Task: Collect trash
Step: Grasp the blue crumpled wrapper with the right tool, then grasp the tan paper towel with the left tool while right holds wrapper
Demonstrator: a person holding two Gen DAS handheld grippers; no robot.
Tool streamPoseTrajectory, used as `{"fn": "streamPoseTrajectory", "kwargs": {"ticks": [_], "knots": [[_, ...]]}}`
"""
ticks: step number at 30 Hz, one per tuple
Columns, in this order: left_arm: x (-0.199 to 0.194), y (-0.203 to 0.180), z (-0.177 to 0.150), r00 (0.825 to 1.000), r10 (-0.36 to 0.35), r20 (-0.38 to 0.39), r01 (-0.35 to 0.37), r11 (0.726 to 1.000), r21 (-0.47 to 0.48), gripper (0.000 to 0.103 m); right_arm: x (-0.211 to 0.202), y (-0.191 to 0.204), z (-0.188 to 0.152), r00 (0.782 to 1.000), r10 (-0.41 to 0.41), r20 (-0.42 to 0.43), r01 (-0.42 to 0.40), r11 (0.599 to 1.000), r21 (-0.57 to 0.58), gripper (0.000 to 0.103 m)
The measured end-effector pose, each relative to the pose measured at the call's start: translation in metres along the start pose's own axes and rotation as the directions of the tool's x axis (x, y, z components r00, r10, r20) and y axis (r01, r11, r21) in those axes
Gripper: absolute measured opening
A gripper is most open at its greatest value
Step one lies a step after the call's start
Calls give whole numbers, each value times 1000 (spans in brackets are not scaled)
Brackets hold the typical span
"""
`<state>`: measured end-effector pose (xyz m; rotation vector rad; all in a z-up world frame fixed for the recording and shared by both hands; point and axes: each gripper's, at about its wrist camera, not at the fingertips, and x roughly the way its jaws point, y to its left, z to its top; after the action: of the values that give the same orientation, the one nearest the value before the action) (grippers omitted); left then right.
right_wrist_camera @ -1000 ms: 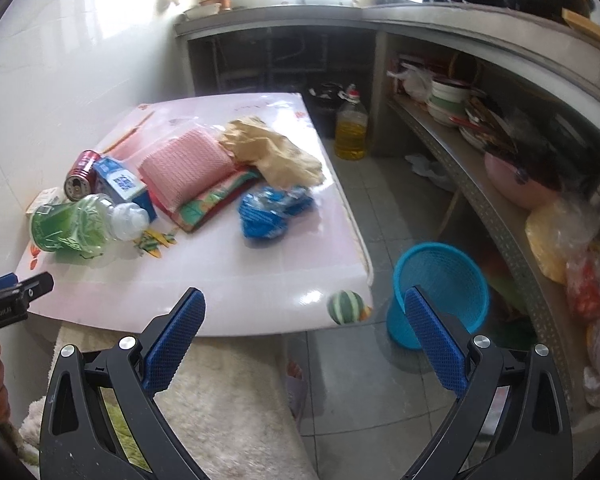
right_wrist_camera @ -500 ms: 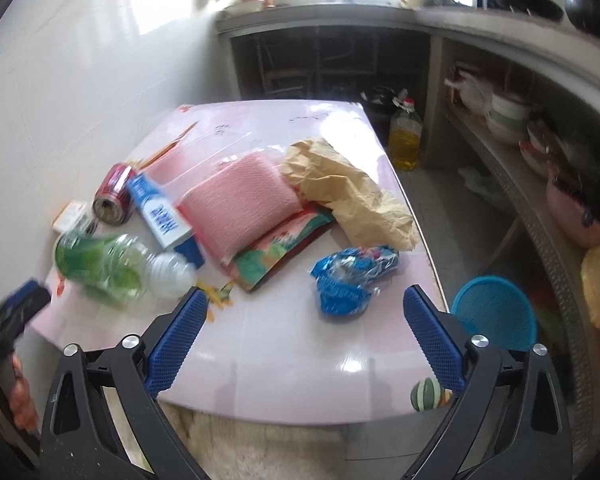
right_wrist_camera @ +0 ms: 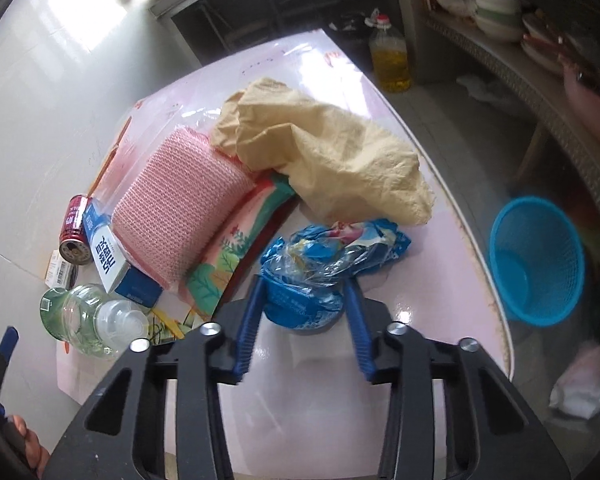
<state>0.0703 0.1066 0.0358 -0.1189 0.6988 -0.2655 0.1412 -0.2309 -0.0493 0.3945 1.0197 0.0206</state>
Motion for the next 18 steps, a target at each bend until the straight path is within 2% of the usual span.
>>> {"fn": "streamPoseTrajectory", "kwargs": {"ticks": [4,9,15,18], "knots": [[4,4,21,1000,5,9,-4,1000,-16,97,-3,-1,0,999,28,-26,-28,1000,-3,21],[19,-20,50,996,-88,7,88,996,8,97,-10,-12,-1,996,80,-51,-78,996,35,16],[53,-90,88,971,-237,-42,241,961,135,96,-15,-27,-5,993,103,-55,-100,993,57,13],[84,-134,106,959,-258,-121,278,937,209,93,-19,-32,-7,994,103,-49,-99,993,64,13]]}}
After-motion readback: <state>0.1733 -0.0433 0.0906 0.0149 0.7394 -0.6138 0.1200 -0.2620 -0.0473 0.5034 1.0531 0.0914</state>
